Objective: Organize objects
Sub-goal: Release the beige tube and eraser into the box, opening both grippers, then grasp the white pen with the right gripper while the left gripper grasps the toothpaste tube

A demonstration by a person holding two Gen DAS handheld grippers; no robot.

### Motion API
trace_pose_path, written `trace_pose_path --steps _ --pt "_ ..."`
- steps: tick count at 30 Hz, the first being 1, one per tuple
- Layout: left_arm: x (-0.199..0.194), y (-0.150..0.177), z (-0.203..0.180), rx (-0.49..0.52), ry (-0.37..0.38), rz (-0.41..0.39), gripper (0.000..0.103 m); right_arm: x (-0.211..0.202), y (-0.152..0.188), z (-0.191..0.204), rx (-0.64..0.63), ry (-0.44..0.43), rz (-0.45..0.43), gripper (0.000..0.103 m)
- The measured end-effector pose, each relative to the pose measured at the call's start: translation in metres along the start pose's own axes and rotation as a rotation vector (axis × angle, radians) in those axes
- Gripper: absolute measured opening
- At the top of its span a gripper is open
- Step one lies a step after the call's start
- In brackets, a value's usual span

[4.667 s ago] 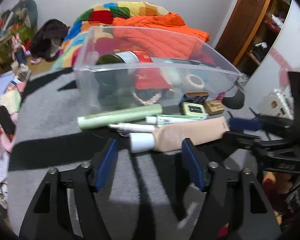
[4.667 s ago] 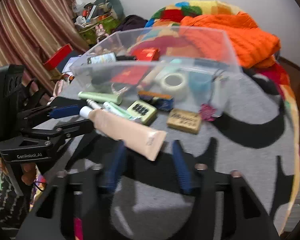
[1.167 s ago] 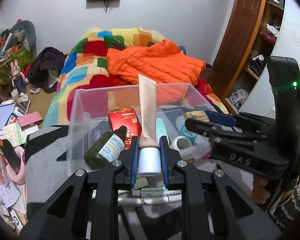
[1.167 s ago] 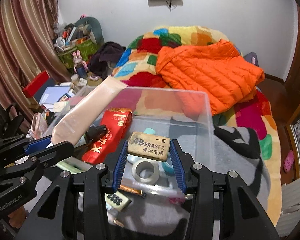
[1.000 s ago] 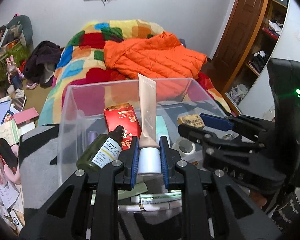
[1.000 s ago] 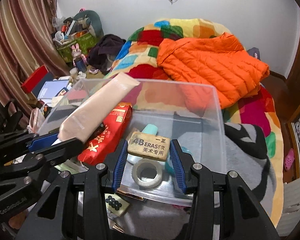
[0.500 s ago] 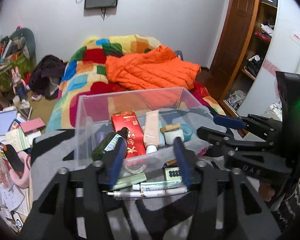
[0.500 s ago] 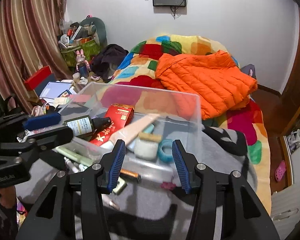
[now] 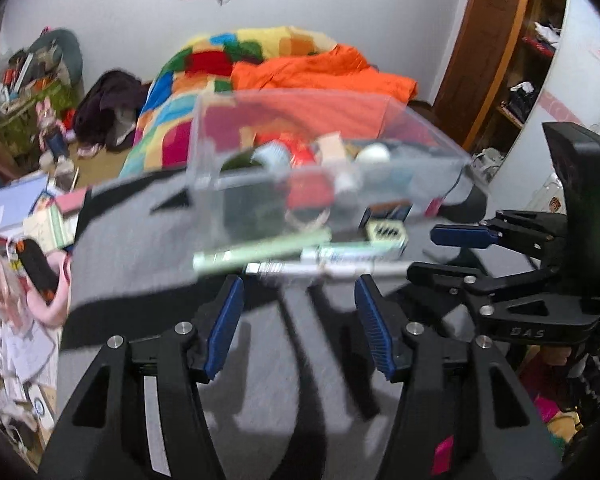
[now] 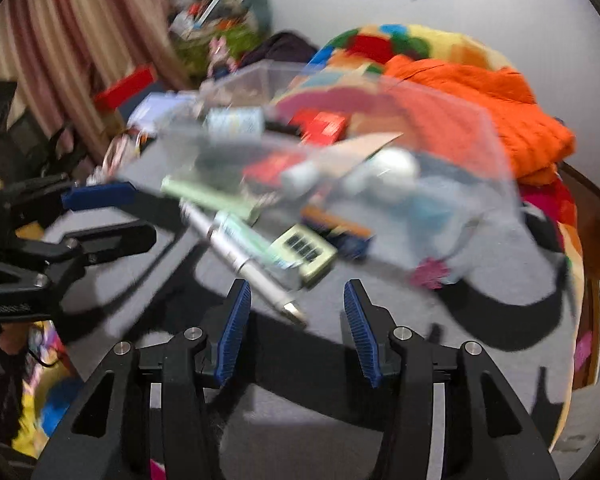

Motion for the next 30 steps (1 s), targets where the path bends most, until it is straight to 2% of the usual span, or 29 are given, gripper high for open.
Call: trace_pose_path --steps 3,6,9,12,16,19,22,25,30 --pt "0.002 0.011 0.010 -0.031 -0.001 0.024 0.057 0.017 0.002 0.011 -0.033 -0.033 0.037 0.041" --pt "0.000 0.013 0.017 -0.053 -0.005 0.019 0.057 0.016 0.003 0.018 -0.070 -0.025 0.029 0.021" --pt "-0.002 0.012 0.020 -0.069 0.001 0.012 0.057 0.005 0.009 0.021 -0.080 -0.057 0.013 0.016" --pt "-0.005 0.010 0.020 -0.069 0.000 0.004 0.057 -0.008 0.028 0.016 -0.096 -0.048 0.018 0.013" --pt "-0.003 0.009 0.015 -0.056 0.003 0.008 0.058 -0.031 0.061 -0.006 -0.058 -0.032 0.028 0.014" --pt "0.002 0.007 0.007 -0.028 0.003 0.016 0.058 -0.044 0.073 -0.022 -0.027 -0.027 0.039 0.015" --pt "0.008 0.003 -0.003 -0.003 0.008 0.023 0.058 -0.049 0.063 -0.023 -0.036 -0.020 0.014 0.019" --pt "0.015 -0.003 -0.014 0.022 0.026 0.043 0.058 -0.041 0.041 -0.015 -0.081 -0.012 -0.021 0.037" --pt "0.028 -0.012 -0.039 0.146 0.050 0.070 0.058 -0.009 0.031 0.002 -0.127 -0.014 0.027 0.038"
Point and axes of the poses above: each gripper's, at about its wrist camera, not at the fingertips, and x roughly the way its jaws point, z to its left, y to its underside, the point moved 8 cm from there along x, roughly the way its jaws point, and after that the axes turned 9 degrees about -x, right-handed, at the moved point
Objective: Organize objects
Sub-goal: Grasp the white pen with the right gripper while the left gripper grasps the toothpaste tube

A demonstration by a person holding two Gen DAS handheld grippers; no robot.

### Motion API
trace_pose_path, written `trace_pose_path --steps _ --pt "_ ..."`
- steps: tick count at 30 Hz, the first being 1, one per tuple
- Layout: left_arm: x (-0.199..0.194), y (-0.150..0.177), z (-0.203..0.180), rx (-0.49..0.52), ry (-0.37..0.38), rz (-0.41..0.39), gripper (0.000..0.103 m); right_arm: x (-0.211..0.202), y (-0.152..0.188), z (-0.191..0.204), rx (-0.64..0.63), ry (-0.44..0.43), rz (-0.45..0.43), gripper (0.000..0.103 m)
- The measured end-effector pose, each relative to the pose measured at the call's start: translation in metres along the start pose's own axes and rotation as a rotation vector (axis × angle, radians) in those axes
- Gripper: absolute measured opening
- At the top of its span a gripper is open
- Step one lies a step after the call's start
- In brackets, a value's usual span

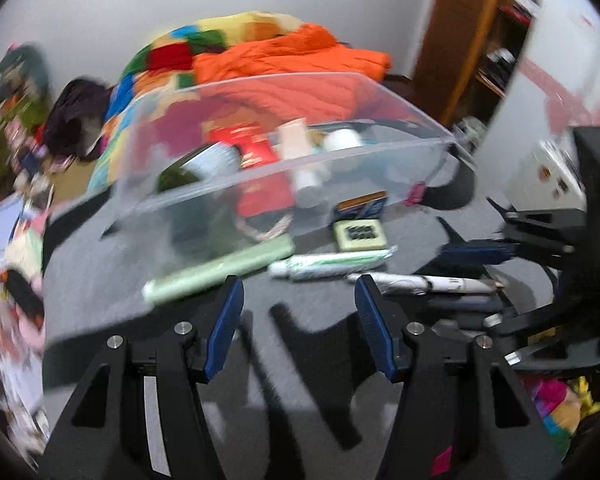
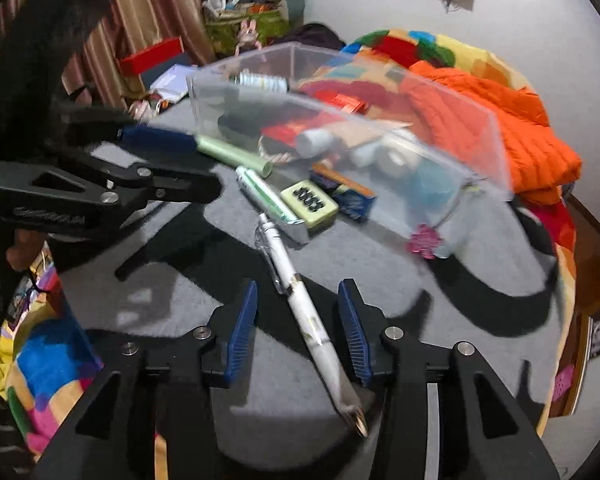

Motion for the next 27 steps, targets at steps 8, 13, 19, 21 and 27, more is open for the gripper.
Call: trace_pose_path --steps 8,13,19,21,27 --pt "0.030 -0.011 -0.030 0.198 -0.002 0.078 0.058 -0.015 0.027 -0.009 0.051 0.006 -0.007 0.013" --pt "0.046 -0.003 -0.032 0.222 0.038 0.151 0.058 -0.031 0.051 -0.023 0.088 0.054 0.005 0.010" --pt "0.041 0.009 -0.032 0.190 0.053 0.155 0.035 -0.037 0.057 -0.044 0.164 0.068 -0.002 0.010" --pt "0.038 0.013 -0.032 0.173 0.044 0.151 0.028 -0.036 0.053 -0.044 0.170 0.060 -0.008 0.010" --pt "0.022 0.033 -0.045 0.186 0.058 0.153 0.016 -0.024 0.047 -0.038 0.165 0.074 -0.008 0.011"
Point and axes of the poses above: each gripper's, at about its wrist camera, not at the fingertips, and x roughly the way its jaws point, z to its left, y to its underside, the point moved 8 cm from there along x, roughly the way its jaws point, and after that the axes turned 9 degrees about -x, right-handed, at the moved point
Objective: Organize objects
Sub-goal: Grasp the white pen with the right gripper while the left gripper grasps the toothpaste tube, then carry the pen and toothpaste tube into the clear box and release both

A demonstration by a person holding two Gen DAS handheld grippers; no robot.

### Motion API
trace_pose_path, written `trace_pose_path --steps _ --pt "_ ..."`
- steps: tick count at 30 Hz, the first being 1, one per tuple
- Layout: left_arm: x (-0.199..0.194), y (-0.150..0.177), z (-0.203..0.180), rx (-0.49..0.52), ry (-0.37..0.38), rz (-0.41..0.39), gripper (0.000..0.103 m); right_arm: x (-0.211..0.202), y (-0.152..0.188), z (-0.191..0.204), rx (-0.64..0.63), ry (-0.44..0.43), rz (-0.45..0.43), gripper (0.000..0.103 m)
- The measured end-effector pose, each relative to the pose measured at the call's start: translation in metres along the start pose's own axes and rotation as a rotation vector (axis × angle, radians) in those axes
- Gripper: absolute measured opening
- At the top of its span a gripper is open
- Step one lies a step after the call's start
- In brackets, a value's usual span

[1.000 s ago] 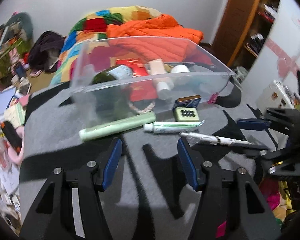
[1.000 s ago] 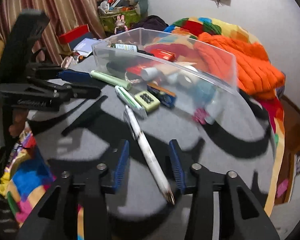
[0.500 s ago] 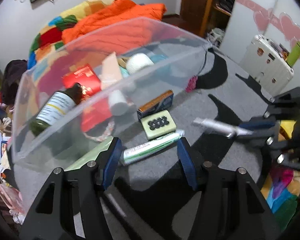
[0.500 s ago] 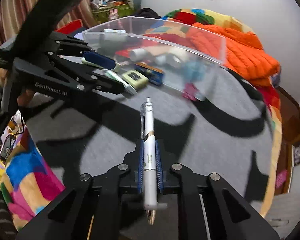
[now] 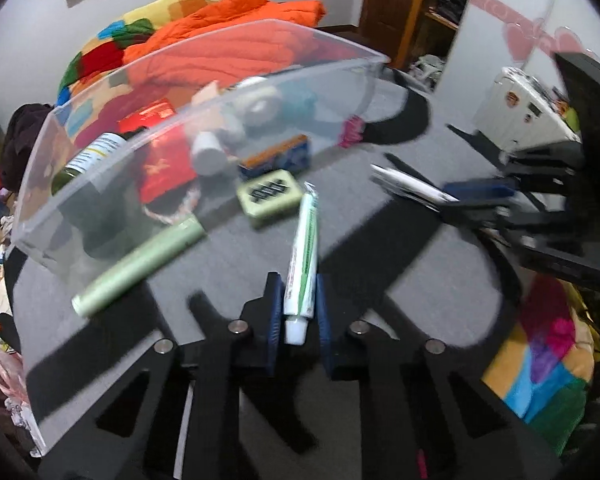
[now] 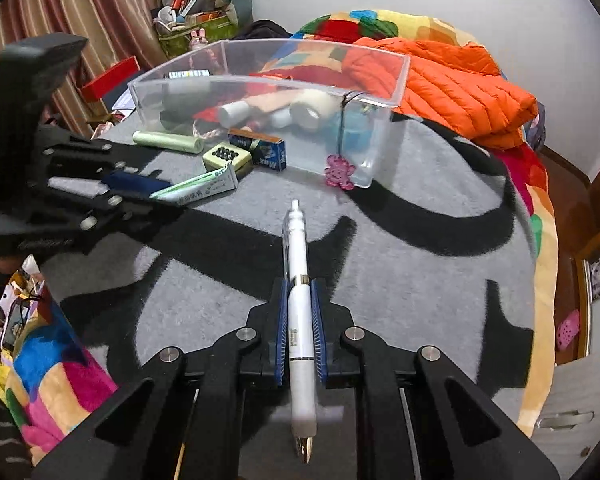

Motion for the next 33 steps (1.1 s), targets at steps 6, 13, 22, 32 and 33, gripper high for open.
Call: trace_pose_path --steps 6,13,22,32,33 --pt "0.003 -0.001 -0.010 0.014 -0.033 -0.026 0.017 0.000 0.001 0.001 0.022 0.019 -0.014 0.011" --pt "0.005 -0.005 -0.011 -0.034 -0.033 -0.085 0.015 -0.007 -0.001 0.008 0.036 0.037 -0.030 0.010" --pt "-0.034 -0.008 -0.006 -0.116 -0.046 -0.216 0.015 -0.036 -0.041 0.011 0.059 -0.007 -0.152 0.010" --pt "-0.083 -0.042 0.024 -0.212 -0.077 -0.366 0.015 -0.058 -0.110 -0.012 0.076 0.005 -0.271 0.010" --pt "-0.086 -0.045 0.028 -0.223 -0.080 -0.375 0.015 -0.059 -0.117 -0.013 0.072 0.005 -0.278 0.010"
Point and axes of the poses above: each gripper's, at about its wrist camera, not at the fingertips, and x roughly the way its jaws point, z to its left, y to its underside, the point moved 8 cm from there along x, roughly the way its jaws point, and after that the axes turned 9 degrees about -x, right-handed, at the moved point
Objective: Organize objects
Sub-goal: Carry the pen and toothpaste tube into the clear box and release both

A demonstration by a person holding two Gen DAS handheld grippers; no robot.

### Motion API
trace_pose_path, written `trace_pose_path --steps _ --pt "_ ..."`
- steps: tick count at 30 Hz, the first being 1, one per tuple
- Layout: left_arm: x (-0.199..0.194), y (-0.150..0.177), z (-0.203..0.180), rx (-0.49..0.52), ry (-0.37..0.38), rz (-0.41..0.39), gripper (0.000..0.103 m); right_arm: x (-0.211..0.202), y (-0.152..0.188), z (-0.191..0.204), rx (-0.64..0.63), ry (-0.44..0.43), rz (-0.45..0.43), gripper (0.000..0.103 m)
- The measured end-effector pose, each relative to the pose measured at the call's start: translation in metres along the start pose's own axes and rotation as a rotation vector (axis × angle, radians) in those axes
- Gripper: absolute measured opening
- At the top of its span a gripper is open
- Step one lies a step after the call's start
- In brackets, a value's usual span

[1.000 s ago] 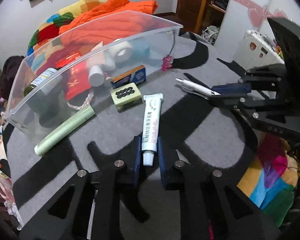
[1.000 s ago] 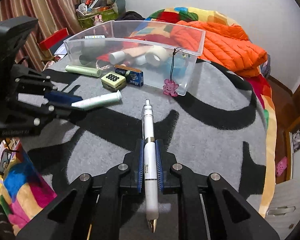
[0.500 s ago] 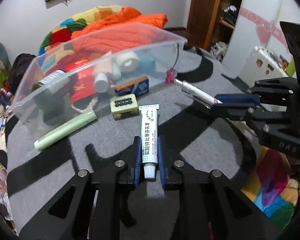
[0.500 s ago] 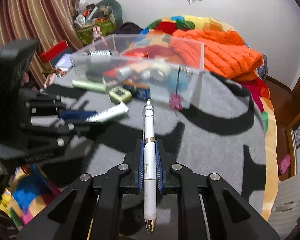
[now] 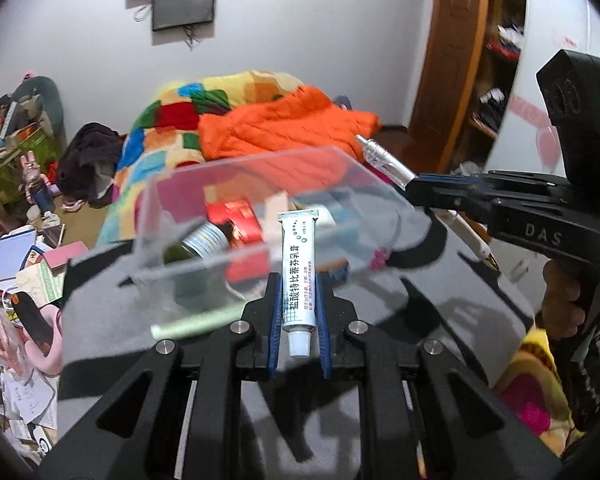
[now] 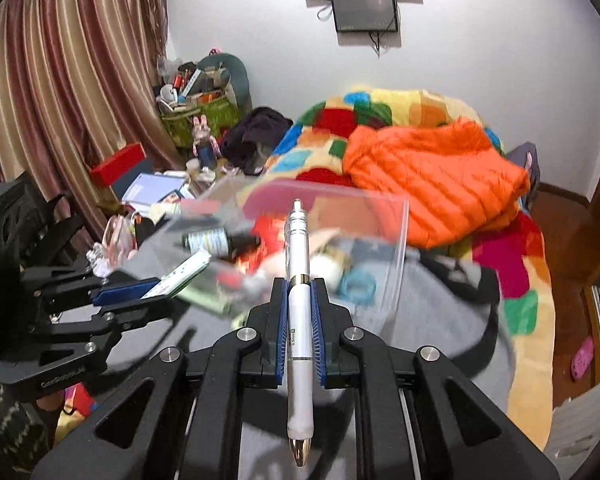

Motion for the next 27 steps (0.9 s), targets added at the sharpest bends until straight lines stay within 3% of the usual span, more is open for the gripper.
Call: trace_pose_path --steps 6,11,19,24,27 --pt "0.001 -0.029 0.023 -0.048 -0.050 -0.034 0.015 0.018 -0.040 -0.007 -0.065 0.035 -0.016 0.010" --pt "0.020 -0.043 0.042 -0.077 -0.100 -0.014 0.015 0.056 -0.055 -0.004 -0.126 0.037 0.040 0.010" --pt "0.057 -0.046 0.054 -0.110 -0.098 0.064 0.015 0.118 -0.041 0.008 -0.159 -0.024 0.168 0.010" --pt "0.053 -0.043 0.051 -0.107 -0.072 0.068 0.015 0.125 -0.026 0.019 -0.178 -0.082 0.233 0.010" --pt "0.042 -0.045 0.048 -0.098 -0.065 0.050 0.016 0.117 -0.027 0.021 -0.193 -0.076 0.221 0.011"
Point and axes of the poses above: each gripper's, at about its wrist camera, not at the fingertips, and x roughly the way its jaws point, z to its left, y to its underside, the point moved 8 cm from there along x, roughly the way its jaws point, and after that the axes turned 9 degrees about -x, right-handed, at the moved point
